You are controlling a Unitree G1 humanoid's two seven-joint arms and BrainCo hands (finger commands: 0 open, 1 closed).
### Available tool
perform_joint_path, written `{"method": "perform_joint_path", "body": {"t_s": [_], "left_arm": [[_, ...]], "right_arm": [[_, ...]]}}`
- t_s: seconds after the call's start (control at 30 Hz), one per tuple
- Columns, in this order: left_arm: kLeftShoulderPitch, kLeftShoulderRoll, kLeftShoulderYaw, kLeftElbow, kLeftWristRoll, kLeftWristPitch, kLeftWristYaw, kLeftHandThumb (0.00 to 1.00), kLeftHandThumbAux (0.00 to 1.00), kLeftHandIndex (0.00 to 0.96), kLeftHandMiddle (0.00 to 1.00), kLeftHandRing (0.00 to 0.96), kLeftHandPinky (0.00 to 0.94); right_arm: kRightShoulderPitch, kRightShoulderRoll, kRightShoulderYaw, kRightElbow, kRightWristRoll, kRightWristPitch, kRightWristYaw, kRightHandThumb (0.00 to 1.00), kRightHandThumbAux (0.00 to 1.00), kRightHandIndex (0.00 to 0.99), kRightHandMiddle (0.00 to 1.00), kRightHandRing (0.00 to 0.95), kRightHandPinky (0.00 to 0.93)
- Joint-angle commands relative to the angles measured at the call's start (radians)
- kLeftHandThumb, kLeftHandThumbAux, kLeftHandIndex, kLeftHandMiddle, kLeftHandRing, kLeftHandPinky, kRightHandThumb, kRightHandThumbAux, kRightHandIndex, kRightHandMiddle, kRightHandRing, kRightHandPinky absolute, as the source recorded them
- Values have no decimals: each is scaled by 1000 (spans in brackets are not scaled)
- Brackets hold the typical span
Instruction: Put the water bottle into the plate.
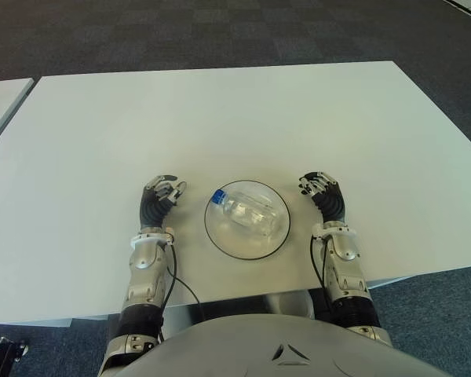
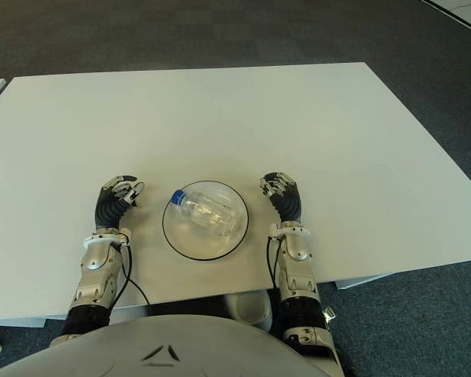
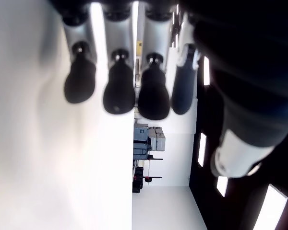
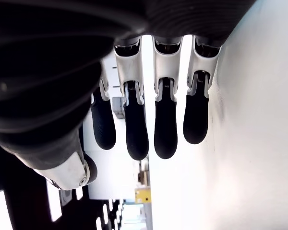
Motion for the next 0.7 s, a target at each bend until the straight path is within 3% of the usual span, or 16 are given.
{"method": "perform_joint_path", "body": {"t_s": [0.03,0.7], "left_arm": [[9,5,2,33,7,34,3,702,721,434,759,753,740],[13,7,16,25,-7,33,-3,702,721,435,760,755,746]], "right_arm": [[8,15,0,24,1,31,-14,709,733,424,482,484,499],[12,22,5,-24,14,88,-6,706,734,423,485,504,519]]}}
